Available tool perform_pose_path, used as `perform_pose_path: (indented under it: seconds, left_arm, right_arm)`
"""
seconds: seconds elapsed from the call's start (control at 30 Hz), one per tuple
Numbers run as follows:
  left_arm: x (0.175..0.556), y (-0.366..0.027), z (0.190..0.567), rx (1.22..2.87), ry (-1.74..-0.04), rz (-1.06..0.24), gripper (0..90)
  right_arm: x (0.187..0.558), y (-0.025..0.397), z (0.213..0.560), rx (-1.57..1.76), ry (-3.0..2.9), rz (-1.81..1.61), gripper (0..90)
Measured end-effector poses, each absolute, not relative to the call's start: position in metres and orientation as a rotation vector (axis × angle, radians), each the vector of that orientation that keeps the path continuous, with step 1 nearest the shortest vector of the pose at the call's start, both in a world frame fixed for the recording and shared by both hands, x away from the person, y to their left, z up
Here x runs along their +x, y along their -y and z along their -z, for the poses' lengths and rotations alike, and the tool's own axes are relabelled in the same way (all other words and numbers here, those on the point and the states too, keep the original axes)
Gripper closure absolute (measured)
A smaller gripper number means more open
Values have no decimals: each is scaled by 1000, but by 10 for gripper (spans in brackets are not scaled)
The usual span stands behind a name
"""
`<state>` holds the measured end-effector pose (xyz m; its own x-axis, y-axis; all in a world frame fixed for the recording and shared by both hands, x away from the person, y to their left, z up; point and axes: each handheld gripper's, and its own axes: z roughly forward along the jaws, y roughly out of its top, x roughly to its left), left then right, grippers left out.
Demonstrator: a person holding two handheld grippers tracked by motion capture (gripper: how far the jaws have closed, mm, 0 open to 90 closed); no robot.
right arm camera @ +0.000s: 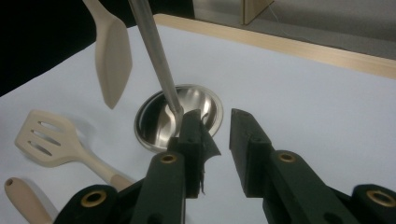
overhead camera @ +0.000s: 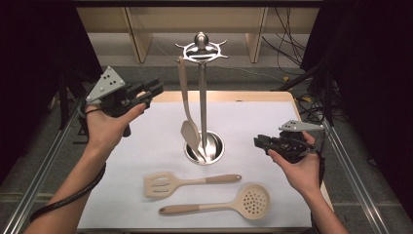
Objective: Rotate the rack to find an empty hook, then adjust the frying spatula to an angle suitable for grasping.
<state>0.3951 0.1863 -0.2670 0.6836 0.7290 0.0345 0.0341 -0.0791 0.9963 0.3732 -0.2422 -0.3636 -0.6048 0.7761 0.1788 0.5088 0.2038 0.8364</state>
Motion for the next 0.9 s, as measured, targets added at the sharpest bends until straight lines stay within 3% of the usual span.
perform_pose_path:
  seconds: [0.67,0.9]
  left_arm:
    - [380,-193,317,1682,-688,-595,850]
    - [375,-177,337,1763,-674,-503,889]
  right_arm:
    - [384,243,364,1200,-2256,-1303,773]
    - [382,244,367,1244,-2274,-1278,817]
